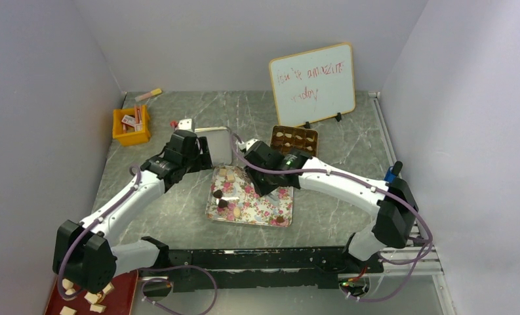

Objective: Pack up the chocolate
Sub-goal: Adjust the fake chocolate on the plate.

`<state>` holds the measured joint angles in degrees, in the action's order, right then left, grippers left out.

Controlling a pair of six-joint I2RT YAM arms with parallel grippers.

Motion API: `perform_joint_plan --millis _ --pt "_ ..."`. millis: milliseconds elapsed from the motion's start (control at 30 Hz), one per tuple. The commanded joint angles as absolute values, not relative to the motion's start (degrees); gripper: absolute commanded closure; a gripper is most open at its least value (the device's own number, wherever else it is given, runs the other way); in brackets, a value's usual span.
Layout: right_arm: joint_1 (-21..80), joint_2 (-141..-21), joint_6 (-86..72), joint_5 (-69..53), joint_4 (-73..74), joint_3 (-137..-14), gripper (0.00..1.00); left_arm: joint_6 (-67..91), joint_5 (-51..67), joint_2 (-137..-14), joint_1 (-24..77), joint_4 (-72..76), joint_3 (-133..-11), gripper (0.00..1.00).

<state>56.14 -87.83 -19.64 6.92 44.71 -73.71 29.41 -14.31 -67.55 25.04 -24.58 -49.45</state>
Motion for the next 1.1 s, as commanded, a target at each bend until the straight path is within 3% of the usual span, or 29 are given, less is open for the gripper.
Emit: perform_joint_plan --millis 0,533,1067 --pt "57.8 -88.2 -21.6 6.5 41.1 -72.8 0.71 29.4 -15.0 -65.5 24.8 -24.7 -49.3 0.2" --pt "61.4 -92.7 -24.0 7.1 38.8 -70.9 0.59 29.1 -15.1 -64.0 24.7 -25.2 -48.2 0.2" --pt "61.8 -101.3 -24.0 11.6 40.1 -78.3 0.58 27.8 -15.5 -63.9 24.4 -25.5 -48.7 0.2"
